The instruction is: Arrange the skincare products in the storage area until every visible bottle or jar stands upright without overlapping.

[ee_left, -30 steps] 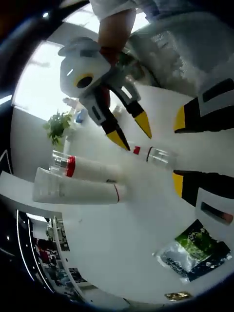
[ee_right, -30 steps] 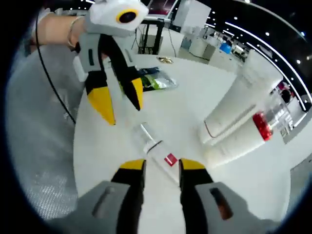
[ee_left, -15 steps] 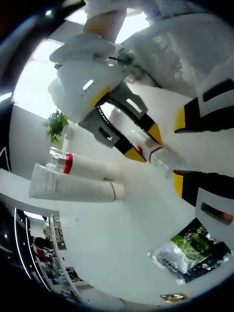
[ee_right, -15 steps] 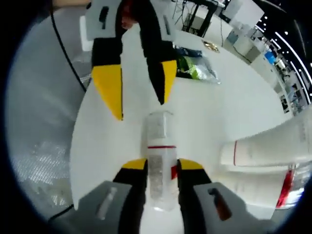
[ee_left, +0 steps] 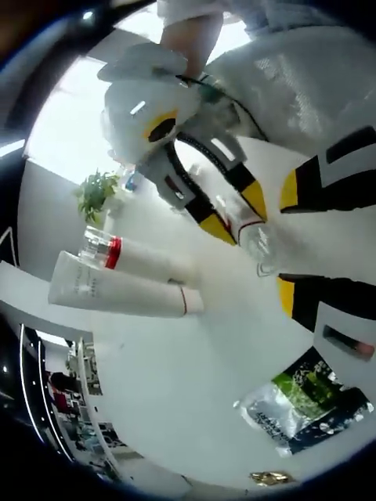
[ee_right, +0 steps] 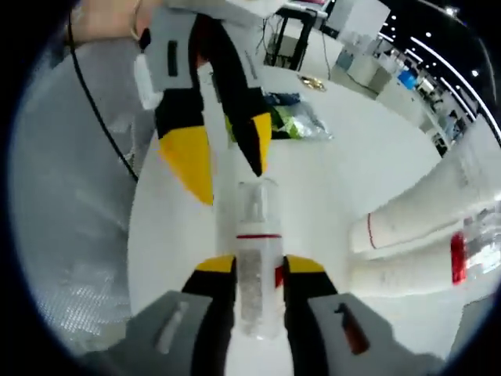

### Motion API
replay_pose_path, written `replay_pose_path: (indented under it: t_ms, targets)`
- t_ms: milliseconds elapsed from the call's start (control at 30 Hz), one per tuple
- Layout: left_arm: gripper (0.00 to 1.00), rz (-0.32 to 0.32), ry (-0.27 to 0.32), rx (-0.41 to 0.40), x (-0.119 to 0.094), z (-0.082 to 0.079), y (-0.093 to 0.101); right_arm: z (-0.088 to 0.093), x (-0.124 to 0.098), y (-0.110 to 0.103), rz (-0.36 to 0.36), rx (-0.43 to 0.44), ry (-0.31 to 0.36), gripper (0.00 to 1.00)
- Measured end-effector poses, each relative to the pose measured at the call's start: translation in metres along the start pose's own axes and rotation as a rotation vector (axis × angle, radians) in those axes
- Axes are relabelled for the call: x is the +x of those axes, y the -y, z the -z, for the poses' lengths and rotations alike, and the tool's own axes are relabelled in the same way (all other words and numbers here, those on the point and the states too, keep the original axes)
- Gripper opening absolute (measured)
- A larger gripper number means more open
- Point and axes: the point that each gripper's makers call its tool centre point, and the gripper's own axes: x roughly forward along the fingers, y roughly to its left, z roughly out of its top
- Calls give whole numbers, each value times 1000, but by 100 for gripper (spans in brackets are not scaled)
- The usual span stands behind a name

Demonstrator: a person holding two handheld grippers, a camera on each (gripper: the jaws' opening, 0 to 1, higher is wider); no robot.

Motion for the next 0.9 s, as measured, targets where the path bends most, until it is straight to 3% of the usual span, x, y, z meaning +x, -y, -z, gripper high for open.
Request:
replay_pose_path:
  t_ms: [100,133,233,433,467,533,567,600,667,767,900]
  targets:
    - [33,25,39,-45,-1,-7,3,-12,-8,-1,13,43,83,23]
    - [33,52,79,-81,-3,-14,6,-17,-11,-3,17,45,111,23]
    - [32,81,127,-114,-6,-23,9,-21,-13,-12,-5,53,142,23]
    - [28,92,120,-115,-8,-23,12,-23,-10,-21,-15,110,175,23]
    - [25,94,111,-101,-9,-23,14,-22,-10,-21,-16,113,172,23]
    - [21,174,186,-95,-16,-40,32,-21,-9,-24,-25,115,167,23]
    - [21,157,178,-91,-19,-40,31,-28,-11,-32,-75,157,201,24]
    - [20,154,180,-77,-19,-41,32,-28,-12,-32,-77,178,193,24]
    - [20,140,182,17,-20,-39,32,-27,-13,-26,-34,113,187,24]
    - [20,140,171,21,-20,-39,36,-28,-12,-28,-54,135,182,24]
    - [20,130,171,148,-22,-40,40,-30,-14,-28,-59,115,197,24]
